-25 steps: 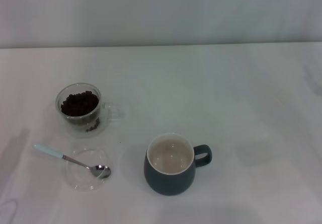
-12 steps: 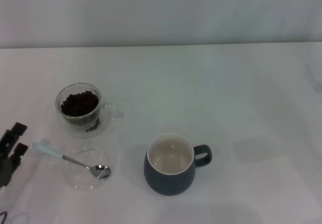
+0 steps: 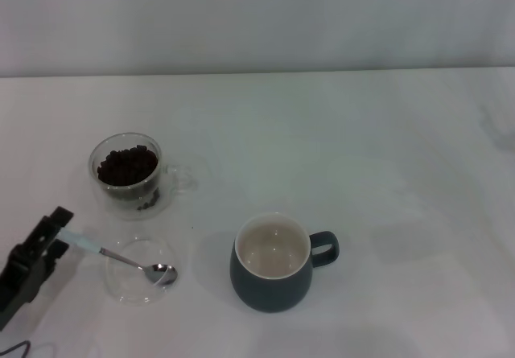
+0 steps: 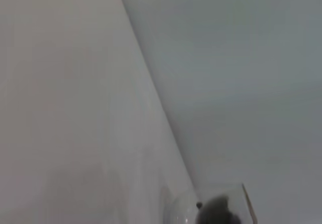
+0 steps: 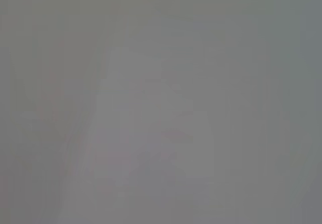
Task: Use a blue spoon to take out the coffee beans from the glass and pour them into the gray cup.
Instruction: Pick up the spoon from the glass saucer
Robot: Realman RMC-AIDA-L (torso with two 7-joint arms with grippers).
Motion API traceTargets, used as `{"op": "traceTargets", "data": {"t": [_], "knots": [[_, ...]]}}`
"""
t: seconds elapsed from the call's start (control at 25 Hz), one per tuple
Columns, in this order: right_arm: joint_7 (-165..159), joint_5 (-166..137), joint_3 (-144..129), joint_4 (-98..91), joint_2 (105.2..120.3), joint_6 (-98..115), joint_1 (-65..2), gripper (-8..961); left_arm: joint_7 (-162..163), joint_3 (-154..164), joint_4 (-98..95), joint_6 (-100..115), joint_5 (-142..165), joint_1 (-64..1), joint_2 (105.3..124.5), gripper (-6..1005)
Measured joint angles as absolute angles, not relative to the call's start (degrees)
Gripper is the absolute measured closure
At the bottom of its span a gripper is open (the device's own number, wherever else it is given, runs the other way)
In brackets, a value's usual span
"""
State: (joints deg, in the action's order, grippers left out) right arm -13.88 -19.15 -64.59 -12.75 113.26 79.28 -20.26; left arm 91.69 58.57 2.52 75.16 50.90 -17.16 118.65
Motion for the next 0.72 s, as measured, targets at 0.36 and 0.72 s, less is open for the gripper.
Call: {"op": "traceTargets", "data": {"t": [0.36, 0.72], "knots": [[-13.8, -19.2, -64.6, -12.6, 113.57, 79.3, -19.9, 230, 90.1, 59.2, 1.4, 74.7, 52.1, -18.0, 118.88, 138], [-13.8, -19.2, -64.8, -12.7, 113.79, 79.3, -19.5, 230, 88.3, 59.2, 0.3, 74.9, 53.5, -18.3, 119.00, 145]]}}
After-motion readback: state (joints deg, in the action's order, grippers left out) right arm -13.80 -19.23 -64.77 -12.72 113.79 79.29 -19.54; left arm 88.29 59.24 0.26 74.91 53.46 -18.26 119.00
